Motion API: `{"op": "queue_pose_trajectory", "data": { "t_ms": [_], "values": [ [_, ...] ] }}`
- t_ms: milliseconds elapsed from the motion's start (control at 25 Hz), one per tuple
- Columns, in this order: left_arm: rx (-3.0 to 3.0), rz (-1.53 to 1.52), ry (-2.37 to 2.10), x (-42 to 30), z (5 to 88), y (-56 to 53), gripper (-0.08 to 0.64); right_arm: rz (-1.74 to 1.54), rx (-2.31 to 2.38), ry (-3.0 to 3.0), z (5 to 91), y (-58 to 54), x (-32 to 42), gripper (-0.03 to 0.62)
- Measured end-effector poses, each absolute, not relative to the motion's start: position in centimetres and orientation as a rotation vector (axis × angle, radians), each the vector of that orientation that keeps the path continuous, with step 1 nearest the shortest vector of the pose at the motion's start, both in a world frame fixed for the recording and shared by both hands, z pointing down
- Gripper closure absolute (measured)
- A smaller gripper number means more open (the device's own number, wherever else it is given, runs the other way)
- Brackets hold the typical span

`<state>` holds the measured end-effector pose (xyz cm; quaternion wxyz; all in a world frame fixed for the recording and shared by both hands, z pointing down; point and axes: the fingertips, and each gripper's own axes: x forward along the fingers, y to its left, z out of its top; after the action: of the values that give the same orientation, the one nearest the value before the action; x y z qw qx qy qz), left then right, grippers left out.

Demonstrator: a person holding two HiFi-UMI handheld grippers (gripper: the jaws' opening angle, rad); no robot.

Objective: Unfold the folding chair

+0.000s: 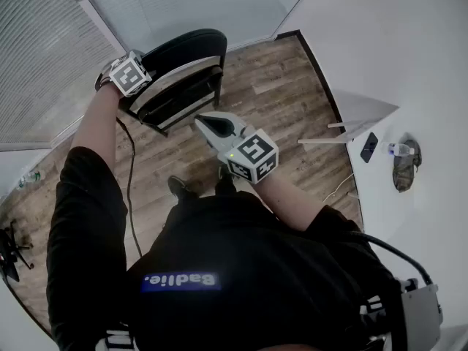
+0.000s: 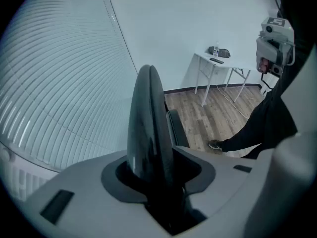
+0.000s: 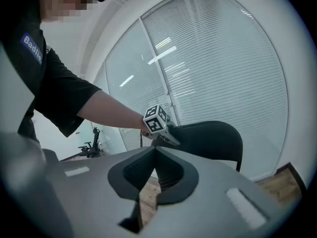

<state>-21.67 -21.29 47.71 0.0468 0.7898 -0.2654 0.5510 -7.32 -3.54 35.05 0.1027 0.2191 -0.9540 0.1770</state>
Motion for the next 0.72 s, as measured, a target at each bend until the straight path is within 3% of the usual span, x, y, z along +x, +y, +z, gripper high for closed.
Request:
{"op": "queue_pose_trajectory", "data": {
  "t_ms": [720],
  "values": [
    [2.415,1.689,-0.819,-22.0,47.3,-21.3,0.417,0.595,0.670,-2.810,36.1,-3.8,-7.6,0.591]
  ]
}}
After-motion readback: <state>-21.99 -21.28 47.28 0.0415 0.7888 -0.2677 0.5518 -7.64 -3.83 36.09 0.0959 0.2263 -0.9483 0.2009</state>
